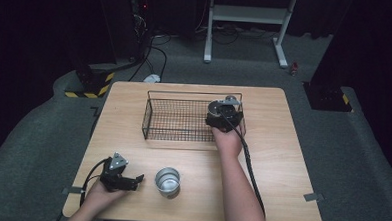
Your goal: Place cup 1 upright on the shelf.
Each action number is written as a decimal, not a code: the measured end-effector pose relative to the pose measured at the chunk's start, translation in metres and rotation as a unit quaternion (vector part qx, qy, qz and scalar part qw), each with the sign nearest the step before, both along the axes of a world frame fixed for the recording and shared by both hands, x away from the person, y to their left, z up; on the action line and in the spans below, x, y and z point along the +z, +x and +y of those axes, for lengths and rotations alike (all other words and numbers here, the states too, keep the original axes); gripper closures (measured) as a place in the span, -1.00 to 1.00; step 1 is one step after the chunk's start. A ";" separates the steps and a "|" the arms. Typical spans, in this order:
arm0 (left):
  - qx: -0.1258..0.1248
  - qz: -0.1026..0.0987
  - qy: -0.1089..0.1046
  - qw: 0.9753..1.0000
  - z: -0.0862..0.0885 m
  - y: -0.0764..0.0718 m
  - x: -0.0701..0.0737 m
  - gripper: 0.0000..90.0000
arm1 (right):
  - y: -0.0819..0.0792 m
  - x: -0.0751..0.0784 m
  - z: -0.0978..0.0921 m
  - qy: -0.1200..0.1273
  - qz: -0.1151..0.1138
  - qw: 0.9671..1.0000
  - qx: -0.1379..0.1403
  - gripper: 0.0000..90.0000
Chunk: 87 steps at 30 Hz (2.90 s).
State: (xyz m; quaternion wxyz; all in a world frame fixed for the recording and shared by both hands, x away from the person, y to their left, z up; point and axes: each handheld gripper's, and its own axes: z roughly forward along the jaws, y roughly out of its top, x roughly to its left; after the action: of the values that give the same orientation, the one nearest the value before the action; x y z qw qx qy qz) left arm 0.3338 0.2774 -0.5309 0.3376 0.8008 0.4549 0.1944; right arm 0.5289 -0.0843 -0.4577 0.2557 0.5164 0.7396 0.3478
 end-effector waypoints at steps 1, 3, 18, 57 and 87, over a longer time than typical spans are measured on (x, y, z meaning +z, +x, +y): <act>0.000 0.000 0.000 1.000 0.000 0.000 0.000 -0.95 | 0.000 0.000 0.000 0.001 0.000 1.000 0.000 -0.68; 0.000 0.000 0.000 1.000 0.000 0.000 0.000 -0.95 | -0.001 0.000 -0.001 0.002 0.003 1.000 0.000 -0.68; 0.000 0.000 0.002 1.000 0.000 0.000 0.000 -0.94 | -0.005 -0.003 -0.008 0.004 0.002 1.000 -0.003 -0.68; 0.000 0.000 0.002 1.000 0.000 0.000 0.000 -0.94 | -0.020 0.006 -0.018 0.012 -0.015 1.000 0.004 -0.80; -0.002 -0.002 0.008 1.000 0.000 0.001 0.000 -0.95 | -0.095 0.017 -0.037 0.029 -0.056 0.997 0.038 -0.80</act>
State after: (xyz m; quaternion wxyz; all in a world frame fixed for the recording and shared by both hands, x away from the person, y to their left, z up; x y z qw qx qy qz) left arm 0.3350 0.2769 -0.5306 0.3327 0.8038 0.4510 0.1993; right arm 0.4338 -0.1217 -0.4411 0.2680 0.4747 0.7332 0.4066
